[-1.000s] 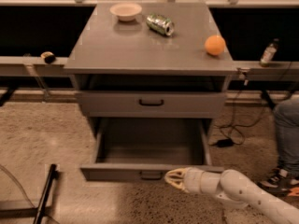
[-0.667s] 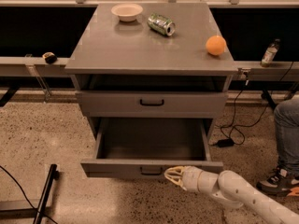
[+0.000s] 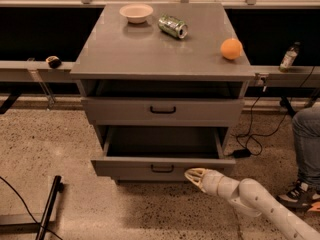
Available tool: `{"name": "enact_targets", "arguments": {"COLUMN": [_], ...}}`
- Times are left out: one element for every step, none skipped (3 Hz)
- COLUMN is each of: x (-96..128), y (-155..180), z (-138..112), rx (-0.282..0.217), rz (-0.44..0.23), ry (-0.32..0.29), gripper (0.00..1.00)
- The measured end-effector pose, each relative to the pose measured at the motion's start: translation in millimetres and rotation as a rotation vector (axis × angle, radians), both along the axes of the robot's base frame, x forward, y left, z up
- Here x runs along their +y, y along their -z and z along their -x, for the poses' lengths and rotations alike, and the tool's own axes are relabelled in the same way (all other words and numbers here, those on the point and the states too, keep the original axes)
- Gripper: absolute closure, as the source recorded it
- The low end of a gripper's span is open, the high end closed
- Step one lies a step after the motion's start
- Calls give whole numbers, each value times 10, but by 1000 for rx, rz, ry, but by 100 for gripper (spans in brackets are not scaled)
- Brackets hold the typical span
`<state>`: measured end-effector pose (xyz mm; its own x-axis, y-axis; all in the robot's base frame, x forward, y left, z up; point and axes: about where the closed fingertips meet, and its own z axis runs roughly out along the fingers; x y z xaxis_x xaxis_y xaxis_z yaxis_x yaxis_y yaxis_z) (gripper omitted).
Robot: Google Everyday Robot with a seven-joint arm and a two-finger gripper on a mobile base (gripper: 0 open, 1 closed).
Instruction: Close middle drawer
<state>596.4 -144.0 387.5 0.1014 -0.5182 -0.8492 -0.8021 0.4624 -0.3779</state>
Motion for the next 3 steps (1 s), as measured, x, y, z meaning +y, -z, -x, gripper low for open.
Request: {"name": "enact_targets", "arguments": {"x": [-202, -348, -472], "y": [-6, -25, -74], "z": [-346, -685, -1016], "rx": [-26, -54, -98], "rz": [-16, -36, -88], "ry": [25, 40, 92], "gripper": [100, 100, 100]}}
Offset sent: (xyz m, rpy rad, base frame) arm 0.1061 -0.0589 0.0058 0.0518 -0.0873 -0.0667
